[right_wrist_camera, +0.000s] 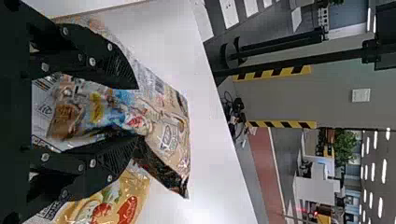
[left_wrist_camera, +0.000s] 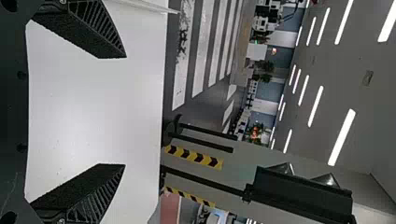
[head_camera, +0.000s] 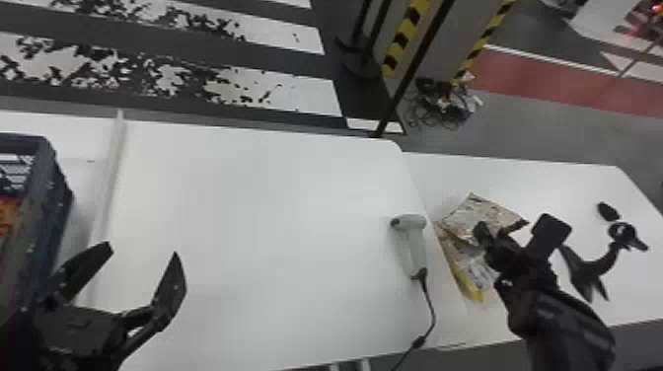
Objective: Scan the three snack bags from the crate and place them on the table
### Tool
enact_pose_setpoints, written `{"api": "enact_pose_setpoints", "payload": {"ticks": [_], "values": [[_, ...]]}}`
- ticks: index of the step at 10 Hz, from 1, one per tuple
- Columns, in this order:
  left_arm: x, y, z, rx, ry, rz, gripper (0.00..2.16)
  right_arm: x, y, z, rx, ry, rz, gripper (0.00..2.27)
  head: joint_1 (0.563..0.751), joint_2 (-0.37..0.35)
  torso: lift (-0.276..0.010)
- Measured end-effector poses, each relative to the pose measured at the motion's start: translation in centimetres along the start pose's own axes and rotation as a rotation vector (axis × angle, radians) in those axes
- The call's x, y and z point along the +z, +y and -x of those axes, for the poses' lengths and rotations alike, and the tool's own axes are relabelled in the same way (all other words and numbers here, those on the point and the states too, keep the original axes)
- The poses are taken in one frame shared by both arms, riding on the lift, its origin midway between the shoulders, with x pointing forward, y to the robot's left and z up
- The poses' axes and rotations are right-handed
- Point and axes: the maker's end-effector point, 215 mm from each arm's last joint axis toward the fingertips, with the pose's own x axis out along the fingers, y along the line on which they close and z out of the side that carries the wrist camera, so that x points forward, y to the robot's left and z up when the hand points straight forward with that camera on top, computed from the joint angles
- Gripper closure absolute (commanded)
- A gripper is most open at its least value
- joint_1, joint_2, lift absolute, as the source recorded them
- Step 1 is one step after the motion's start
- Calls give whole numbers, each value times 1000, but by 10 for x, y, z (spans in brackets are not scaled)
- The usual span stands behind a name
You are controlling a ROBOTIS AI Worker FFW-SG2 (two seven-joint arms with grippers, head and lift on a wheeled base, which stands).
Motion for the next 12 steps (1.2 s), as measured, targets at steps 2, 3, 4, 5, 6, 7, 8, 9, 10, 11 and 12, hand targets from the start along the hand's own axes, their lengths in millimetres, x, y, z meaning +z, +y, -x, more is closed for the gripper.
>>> {"api": "enact_pose_setpoints", "payload": {"ticks": [2, 3, 4, 5, 6, 7, 8, 9, 10, 11, 12], "values": [[-2, 0, -1, 1, 3, 1, 29, 6, 2, 6, 14, -7, -4, 63, 695, -350, -62], [-2, 0, -2, 1, 3, 1, 29, 16, 8, 17, 36, -31, 11, 63, 695, -350, -62], [-1, -1, -4, 0, 0, 1, 29, 22, 19, 30, 68, -48, 29, 63, 695, -350, -62], [0, -3, -5, -1, -4, -1, 29, 24, 33, 44, 106, -53, 27, 63, 695, -350, -62], [1, -5, -7, -4, -6, -3, 29, 24, 48, 60, 147, -52, 8, 63, 695, -350, -62], [2, -6, -7, -6, -6, -3, 29, 24, 71, 77, 199, -45, -10, 63, 695, -350, -62], [2, -7, -8, -9, -6, -3, 29, 24, 102, 97, 265, -41, -19, 83, 695, -350, -62], [2, -8, -9, -12, -5, -2, 29, 21, 139, 118, 328, -27, -9, 87, 695, -350, -62], [3, -10, -10, -15, -5, -2, 29, 13, 176, 139, 382, -9, 16, 87, 695, -350, -62], [4, -10, -10, -16, -6, -3, 29, 6, 208, 158, 433, -2, 32, 90, 695, -350, -62], [4, -10, -10, -17, -6, -3, 29, -4, 240, 178, 484, 3, 38, 90, 695, -350, -62]]}}
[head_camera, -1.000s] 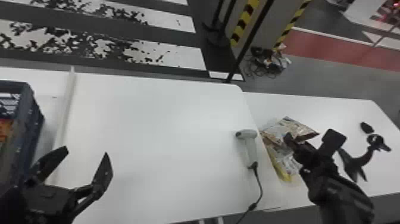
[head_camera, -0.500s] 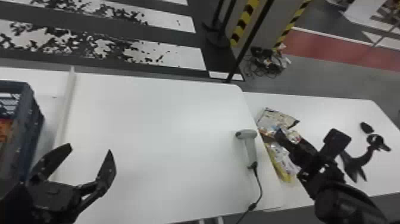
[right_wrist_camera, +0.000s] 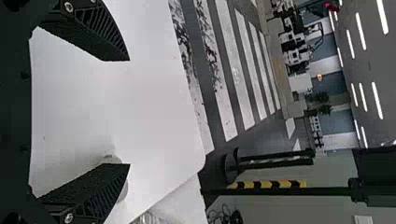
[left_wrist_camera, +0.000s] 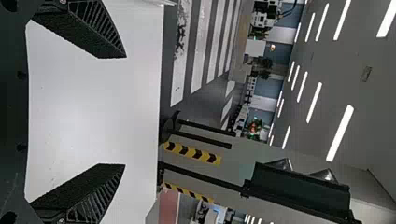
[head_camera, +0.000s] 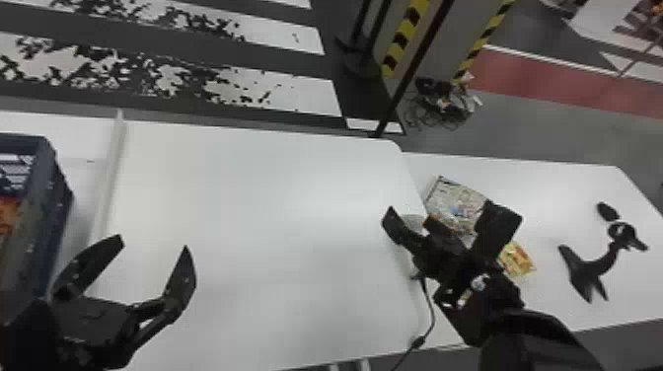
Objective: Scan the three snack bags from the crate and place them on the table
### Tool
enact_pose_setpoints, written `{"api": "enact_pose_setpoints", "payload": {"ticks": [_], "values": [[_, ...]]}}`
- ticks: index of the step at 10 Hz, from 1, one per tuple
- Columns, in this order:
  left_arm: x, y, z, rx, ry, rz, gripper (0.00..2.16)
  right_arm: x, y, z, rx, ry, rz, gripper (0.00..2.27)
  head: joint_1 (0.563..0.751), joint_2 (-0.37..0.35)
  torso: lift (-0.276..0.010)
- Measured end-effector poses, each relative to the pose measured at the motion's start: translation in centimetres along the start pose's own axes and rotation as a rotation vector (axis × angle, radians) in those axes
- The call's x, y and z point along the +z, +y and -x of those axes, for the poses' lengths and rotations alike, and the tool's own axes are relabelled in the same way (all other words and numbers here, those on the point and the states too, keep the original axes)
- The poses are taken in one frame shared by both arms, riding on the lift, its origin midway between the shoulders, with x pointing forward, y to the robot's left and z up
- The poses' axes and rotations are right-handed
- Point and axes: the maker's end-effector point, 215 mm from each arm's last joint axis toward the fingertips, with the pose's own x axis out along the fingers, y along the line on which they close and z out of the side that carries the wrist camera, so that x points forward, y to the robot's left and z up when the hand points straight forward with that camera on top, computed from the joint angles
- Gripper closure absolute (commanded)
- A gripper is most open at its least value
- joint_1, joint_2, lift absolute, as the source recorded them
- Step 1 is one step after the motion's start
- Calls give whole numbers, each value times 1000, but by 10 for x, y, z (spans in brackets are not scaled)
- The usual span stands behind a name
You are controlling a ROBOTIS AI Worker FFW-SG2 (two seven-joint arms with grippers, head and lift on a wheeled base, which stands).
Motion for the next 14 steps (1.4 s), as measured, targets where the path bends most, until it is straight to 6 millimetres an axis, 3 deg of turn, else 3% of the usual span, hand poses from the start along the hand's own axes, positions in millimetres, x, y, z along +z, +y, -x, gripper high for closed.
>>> {"api": "enact_pose_setpoints", "payload": {"ticks": [2, 4, 6, 7, 11, 14], "values": [[1, 0, -1, -1, 5, -1, 29, -9, 56, 8, 70, -32, 32, 90, 695, -307, -62], [1, 2, -2, 2, 17, 0, 29, -13, 90, 17, 114, -82, 40, 97, 695, -249, -62], [11, 15, 0, 20, 16, -3, 29, -16, 93, 25, 115, -125, 54, 110, 695, -229, -62], [26, 29, 2, 48, 1, -17, 22, -17, 89, 27, 109, -135, 58, 110, 695, -214, -62], [97, 122, 17, 199, -74, -20, 26, -23, 80, 34, 104, -139, 58, 113, 695, -88, -62], [136, 169, 19, 261, -118, -25, 26, -30, 85, 38, 128, -127, 50, 191, 695, 0, -62]]}}
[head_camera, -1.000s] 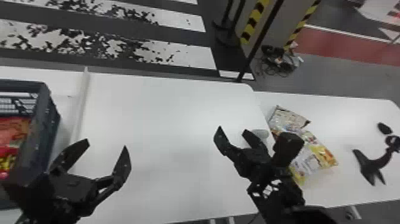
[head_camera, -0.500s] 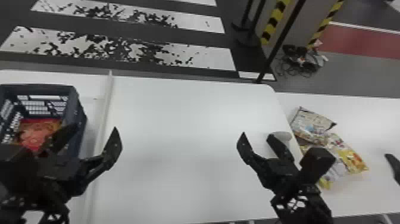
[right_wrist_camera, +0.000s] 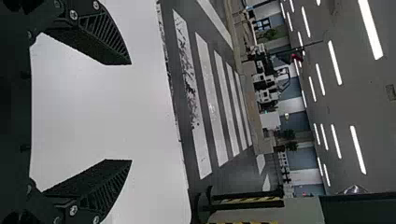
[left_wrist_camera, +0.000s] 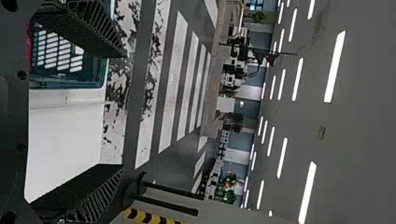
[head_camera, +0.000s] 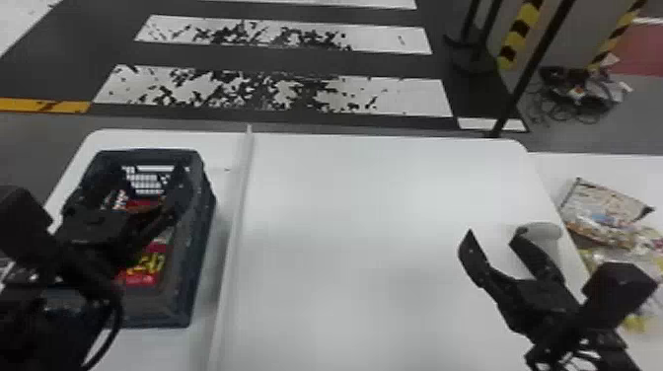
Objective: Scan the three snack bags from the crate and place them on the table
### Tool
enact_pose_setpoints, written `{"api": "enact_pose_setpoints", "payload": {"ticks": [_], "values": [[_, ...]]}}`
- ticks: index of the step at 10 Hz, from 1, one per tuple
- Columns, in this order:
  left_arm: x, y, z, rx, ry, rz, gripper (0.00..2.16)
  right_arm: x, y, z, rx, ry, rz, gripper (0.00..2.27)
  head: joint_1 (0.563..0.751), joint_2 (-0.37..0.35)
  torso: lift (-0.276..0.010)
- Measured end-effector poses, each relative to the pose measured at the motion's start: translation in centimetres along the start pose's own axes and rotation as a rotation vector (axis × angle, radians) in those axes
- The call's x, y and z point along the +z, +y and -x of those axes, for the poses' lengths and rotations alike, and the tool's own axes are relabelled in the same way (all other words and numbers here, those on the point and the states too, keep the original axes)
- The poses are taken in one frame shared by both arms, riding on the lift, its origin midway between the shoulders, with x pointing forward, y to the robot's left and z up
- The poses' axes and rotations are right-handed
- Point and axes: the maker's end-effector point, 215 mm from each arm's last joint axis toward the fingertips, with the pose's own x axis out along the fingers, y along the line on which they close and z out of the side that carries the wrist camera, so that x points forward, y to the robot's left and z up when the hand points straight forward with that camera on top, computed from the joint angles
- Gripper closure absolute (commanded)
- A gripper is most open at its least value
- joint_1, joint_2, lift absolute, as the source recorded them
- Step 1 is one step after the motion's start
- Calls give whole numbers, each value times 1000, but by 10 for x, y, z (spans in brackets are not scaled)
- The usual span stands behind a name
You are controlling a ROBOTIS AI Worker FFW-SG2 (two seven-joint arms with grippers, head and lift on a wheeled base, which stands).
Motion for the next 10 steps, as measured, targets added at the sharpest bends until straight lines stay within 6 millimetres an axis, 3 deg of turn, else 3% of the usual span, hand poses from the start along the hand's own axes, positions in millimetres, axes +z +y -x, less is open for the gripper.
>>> {"api": "enact_pose_setpoints", "payload": {"ticks": [3, 6, 10], "values": [[9, 38, -18, 43, 32, 2, 33, -8, 4, 2, 18, 22, -3, 191, 695, 55, -62], [-24, 69, -34, 81, 176, 23, 43, -14, 3, 2, 15, 39, 5, 191, 695, 85, -62], [-58, 85, -47, 127, 327, 45, 70, -19, 2, 1, 16, 51, 7, 191, 695, 100, -62]]}}
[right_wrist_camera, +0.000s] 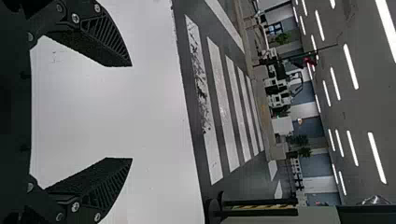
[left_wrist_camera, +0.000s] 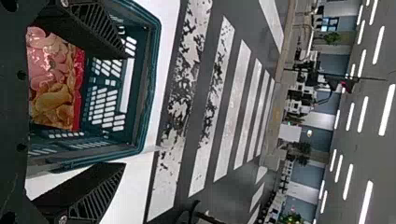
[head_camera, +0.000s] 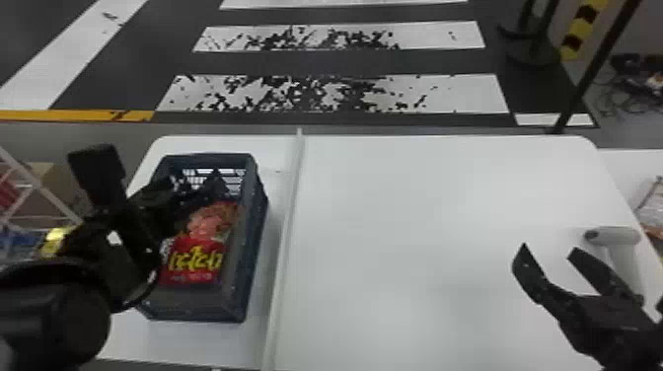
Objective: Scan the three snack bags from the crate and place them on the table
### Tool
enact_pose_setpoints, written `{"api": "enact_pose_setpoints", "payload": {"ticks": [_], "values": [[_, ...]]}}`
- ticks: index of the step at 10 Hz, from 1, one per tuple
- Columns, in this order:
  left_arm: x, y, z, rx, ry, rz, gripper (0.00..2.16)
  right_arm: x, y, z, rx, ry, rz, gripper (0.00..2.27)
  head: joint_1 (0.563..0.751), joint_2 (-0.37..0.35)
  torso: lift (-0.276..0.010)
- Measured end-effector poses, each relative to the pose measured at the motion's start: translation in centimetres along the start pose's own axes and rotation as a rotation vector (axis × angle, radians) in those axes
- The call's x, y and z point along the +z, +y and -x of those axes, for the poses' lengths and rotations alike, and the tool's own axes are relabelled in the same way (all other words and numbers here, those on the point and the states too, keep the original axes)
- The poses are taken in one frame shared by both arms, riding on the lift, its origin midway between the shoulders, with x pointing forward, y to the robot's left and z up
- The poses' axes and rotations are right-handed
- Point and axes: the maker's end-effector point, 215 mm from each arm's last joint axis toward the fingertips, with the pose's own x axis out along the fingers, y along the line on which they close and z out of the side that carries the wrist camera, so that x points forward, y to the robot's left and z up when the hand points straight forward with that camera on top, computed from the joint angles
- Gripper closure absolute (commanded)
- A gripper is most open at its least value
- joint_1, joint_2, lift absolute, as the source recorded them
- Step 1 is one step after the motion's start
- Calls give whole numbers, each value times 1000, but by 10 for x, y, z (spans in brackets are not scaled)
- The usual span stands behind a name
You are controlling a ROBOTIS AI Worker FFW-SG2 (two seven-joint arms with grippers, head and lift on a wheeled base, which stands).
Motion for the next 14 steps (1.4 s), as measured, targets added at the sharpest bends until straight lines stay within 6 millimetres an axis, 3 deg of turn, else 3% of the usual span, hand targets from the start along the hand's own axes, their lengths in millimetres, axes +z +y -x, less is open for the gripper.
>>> {"api": "enact_pose_setpoints", "payload": {"ticks": [3, 5, 8, 10, 14], "values": [[-39, 5, -12, 46, 193, -20, 124, -4, -3, -2, 1, 11, 2, 191, 695, 96, -62], [-55, 8, -16, 68, 280, -34, 151, -5, -3, -5, 4, 13, 0, 191, 695, 98, -62], [-82, 17, -14, 110, 449, -60, 151, -9, -1, -10, 9, 18, -5, 191, 695, 108, -62], [-104, 24, -1, 128, 603, -77, 151, -11, 1, -11, 12, 18, -6, 191, 695, 119, -62], [-109, 38, 3, 158, 649, -96, 151, -11, 7, -15, 21, 14, -5, 188, 695, 144, -62]]}}
